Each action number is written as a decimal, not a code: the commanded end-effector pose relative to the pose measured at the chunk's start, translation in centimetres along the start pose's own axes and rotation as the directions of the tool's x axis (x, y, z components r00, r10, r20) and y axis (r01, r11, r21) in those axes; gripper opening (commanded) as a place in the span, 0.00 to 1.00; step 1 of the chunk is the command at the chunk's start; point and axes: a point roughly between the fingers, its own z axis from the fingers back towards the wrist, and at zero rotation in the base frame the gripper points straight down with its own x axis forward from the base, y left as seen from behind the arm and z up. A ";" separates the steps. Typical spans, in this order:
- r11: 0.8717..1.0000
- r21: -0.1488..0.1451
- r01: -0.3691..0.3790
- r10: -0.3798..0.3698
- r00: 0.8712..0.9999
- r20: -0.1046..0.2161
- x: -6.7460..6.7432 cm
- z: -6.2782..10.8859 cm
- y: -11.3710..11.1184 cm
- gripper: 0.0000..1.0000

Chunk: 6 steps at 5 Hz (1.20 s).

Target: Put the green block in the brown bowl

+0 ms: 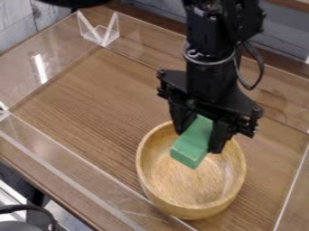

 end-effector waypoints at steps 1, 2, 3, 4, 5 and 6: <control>1.000 -0.003 -0.007 0.007 1.000 0.027 0.5 0.3 -0.3 0.00; 1.000 0.000 -0.015 0.015 1.000 0.025 0.5 0.1 -0.4 0.00; 1.000 0.004 -0.022 0.022 0.999 0.023 0.5 0.0 -0.5 0.00; 1.000 0.006 -0.028 0.027 0.999 0.020 0.6 -0.1 -0.6 0.00; 1.000 0.008 -0.029 0.029 0.999 0.017 0.6 -0.2 -0.7 0.00; 1.000 0.010 -0.029 0.029 0.999 0.014 0.6 -0.2 -0.8 0.00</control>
